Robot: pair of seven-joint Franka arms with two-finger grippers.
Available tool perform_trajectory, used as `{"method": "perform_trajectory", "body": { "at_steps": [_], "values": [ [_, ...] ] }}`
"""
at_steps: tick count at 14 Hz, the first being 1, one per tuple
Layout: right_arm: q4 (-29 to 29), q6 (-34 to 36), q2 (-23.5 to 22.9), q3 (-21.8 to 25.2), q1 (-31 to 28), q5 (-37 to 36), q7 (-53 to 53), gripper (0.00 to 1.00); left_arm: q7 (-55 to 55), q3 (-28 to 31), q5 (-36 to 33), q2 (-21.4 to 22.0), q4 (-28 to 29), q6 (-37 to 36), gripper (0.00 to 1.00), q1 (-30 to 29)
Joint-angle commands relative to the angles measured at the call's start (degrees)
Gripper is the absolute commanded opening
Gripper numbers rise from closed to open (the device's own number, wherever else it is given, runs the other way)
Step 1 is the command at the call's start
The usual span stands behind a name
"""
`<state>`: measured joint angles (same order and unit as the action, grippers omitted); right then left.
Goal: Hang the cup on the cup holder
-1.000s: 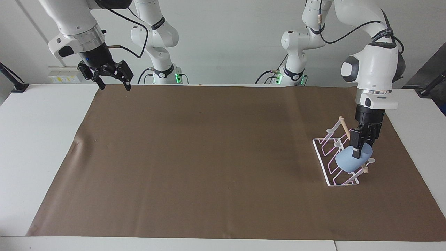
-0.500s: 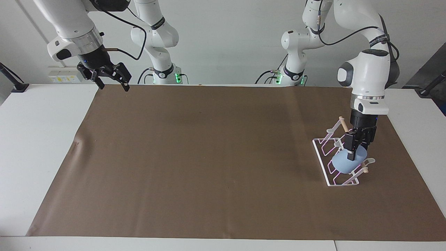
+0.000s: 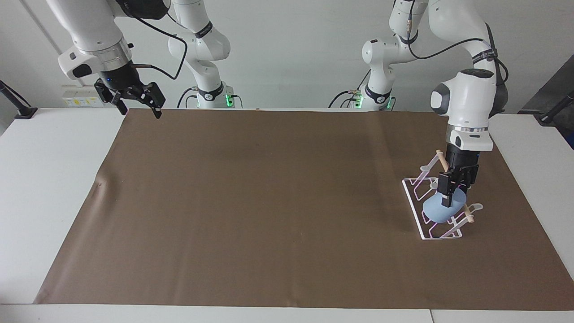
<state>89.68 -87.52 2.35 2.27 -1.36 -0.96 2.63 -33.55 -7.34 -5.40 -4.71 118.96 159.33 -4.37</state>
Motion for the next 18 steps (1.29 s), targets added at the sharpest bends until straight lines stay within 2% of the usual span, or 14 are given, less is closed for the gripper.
{"method": "perform_trajectory", "body": {
  "at_steps": [1, 2, 4, 6, 10, 16, 17, 18],
  "values": [
    [-1.79, 1.13, -0.5, 0.72, 0.48, -0.01, -1.66, 1.0, 0.51, -0.39, -1.28, 0.84, 1.37, 1.07, 0.04, -0.91],
    [-1.44, 1.04, -0.5, 0.63, 0.57, 0.0, -1.31, 1.0, 0.51, -0.31, -1.28, 0.84, 1.37, 1.07, 0.1, -0.91],
    [-0.83, 0.34, -0.42, 0.28, 0.57, 0.0, -1.31, 1.0, 0.51, -0.31, -1.28, 0.84, 1.28, 0.72, 0.31, -0.91],
    [1.71, -0.1, -0.15, 0.37, -0.22, 1.3, -1.22, 1.0, 0.51, -0.31, -1.28, 0.84, 1.19, 0.54, 0.43, -0.91],
    [-0.91, 1.75, -2.69, 0.46, -0.58, 0.7, -1.13, 1.0, 0.51, -0.39, -1.28, 0.84, 1.1, 0.54, 0.5, -0.91],
    [1.81, -1.07, -2.09, 0.11, 0.74, 0.96, 1.24, 1.0, 0.6, -0.39, -1.28, 0.75, 0.75, -0.16, 0.59, -0.91],
    [2.07, -1.07, -2.0, 0.11, 1.26, 0.96, 1.33, 1.0, 0.6, -0.39, -1.28, 0.75, 0.75, -0.16, 0.7, -0.91],
    [2.07, -1.07, -2.0, 0.11, 1.44, 0.96, 1.33, 1.0, 0.6, -0.31, -1.28, 0.75, 0.75, -0.16, 0.74, -0.82]
  ]
}}
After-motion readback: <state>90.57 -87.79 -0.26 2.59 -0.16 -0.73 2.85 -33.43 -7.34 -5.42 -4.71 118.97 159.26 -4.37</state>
